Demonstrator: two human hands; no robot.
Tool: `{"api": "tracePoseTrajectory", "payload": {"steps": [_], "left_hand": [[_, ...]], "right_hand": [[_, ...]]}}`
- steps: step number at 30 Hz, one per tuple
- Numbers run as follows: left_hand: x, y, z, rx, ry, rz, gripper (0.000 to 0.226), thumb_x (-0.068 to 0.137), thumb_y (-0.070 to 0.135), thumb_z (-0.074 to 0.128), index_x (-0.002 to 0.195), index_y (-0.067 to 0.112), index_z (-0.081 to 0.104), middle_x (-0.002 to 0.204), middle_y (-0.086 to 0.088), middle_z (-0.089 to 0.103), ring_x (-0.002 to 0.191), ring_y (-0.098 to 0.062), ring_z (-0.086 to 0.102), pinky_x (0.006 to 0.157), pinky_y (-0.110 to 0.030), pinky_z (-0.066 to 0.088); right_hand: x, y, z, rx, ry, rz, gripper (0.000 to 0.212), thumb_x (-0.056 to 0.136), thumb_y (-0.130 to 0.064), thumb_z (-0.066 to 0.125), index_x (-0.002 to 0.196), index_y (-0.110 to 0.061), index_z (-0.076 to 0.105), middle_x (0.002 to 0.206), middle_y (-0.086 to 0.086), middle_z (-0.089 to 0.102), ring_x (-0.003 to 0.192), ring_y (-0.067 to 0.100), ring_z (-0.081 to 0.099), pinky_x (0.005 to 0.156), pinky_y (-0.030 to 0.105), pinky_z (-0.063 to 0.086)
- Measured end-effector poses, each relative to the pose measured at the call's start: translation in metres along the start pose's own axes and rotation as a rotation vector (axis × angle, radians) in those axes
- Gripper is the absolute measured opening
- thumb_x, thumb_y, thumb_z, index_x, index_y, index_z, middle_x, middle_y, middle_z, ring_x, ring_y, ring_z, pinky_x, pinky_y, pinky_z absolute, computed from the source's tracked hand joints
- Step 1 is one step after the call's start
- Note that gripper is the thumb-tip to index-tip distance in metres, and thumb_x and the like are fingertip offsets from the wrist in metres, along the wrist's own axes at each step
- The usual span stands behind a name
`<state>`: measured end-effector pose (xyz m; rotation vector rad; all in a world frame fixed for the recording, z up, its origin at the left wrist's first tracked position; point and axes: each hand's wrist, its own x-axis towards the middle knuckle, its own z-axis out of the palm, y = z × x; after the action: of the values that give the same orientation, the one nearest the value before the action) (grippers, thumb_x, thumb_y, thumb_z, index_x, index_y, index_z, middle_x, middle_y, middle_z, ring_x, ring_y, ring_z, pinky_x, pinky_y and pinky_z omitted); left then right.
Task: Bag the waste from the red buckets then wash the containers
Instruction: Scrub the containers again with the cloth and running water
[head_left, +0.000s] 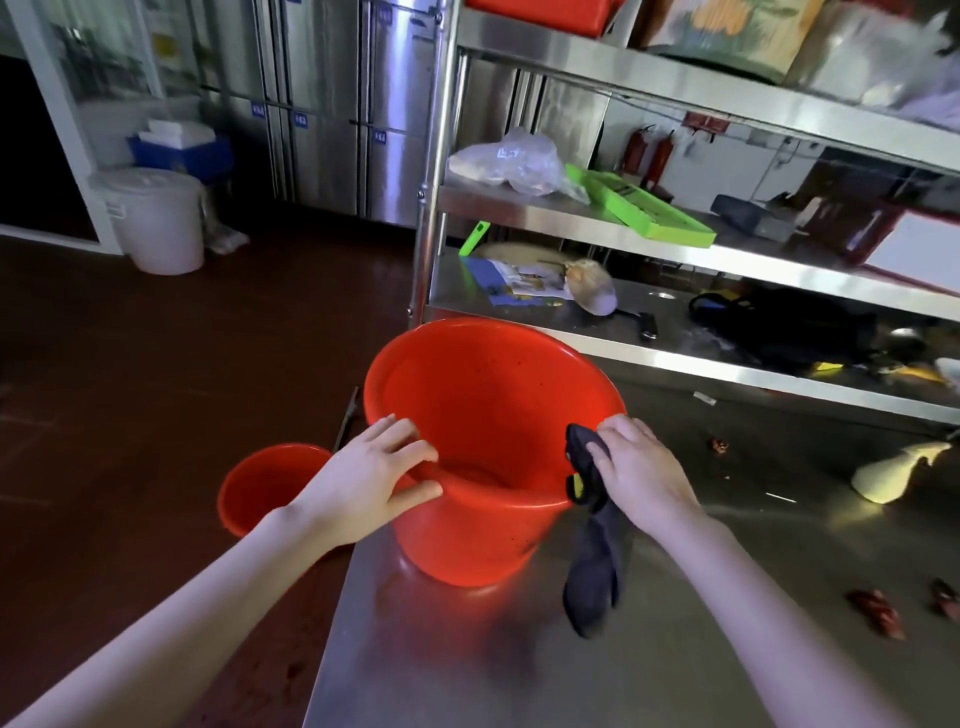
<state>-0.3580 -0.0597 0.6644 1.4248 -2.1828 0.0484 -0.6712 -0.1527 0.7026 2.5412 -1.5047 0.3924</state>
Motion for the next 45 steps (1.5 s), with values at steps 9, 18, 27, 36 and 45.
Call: {"api": "tracePoseTrajectory", "payload": {"steps": [9,18,27,36,45], "left_hand": [[0.007,0.039,0.023,-0.020,0.104,-0.102,0.039,0.087,0.055,0.052,0.096,0.019,0.063,0.092,0.007,0.049,0.084,-0.015,0.046,0.086,-0.032,0.038],[0.010,0.046,0.032,-0.129,0.064,-0.172,0.039,0.087,0.063,0.048,0.096,0.026,0.059,0.093,0.017,0.044,0.090,-0.004,0.038,0.098,-0.029,0.022],[0.013,0.060,0.038,-0.040,0.119,-0.222,0.039,0.085,0.061,0.049,0.091,0.024,0.061,0.090,0.012,0.049,0.085,-0.015,0.048,0.089,-0.036,0.036],[0.012,0.070,0.041,0.020,0.106,-0.239,0.043,0.089,0.064,0.040,0.095,0.027,0.061,0.093,0.015,0.050,0.090,-0.013,0.049,0.093,-0.036,0.036],[0.021,0.102,0.057,0.125,0.199,-0.339,0.032,0.086,0.051,0.056,0.088,0.020,0.064,0.087,0.006,0.057,0.082,-0.020,0.054,0.084,-0.037,0.043]], "right_hand": [[-0.025,-0.099,0.023,0.133,0.341,-0.016,0.038,0.098,-0.033,0.043,0.064,-0.019,0.053,0.057,-0.004,0.054,0.058,0.020,0.054,0.058,0.035,0.040],[0.013,0.018,0.016,0.218,0.157,-0.138,0.038,0.097,-0.025,0.044,0.075,-0.007,0.069,0.077,0.004,0.069,0.078,0.026,0.064,0.077,0.036,0.051],[-0.018,-0.047,0.036,0.257,0.339,-0.065,0.043,0.100,-0.030,0.036,0.063,-0.017,0.054,0.061,-0.001,0.054,0.064,0.023,0.054,0.067,0.038,0.040],[0.018,0.004,0.014,0.181,0.125,-0.191,0.037,0.095,-0.022,0.043,0.067,-0.009,0.063,0.070,0.005,0.065,0.072,0.028,0.060,0.075,0.038,0.046],[-0.007,-0.038,0.038,0.224,0.279,-0.009,0.042,0.095,-0.026,0.041,0.056,-0.015,0.051,0.055,0.000,0.054,0.061,0.025,0.052,0.069,0.039,0.044]]}}
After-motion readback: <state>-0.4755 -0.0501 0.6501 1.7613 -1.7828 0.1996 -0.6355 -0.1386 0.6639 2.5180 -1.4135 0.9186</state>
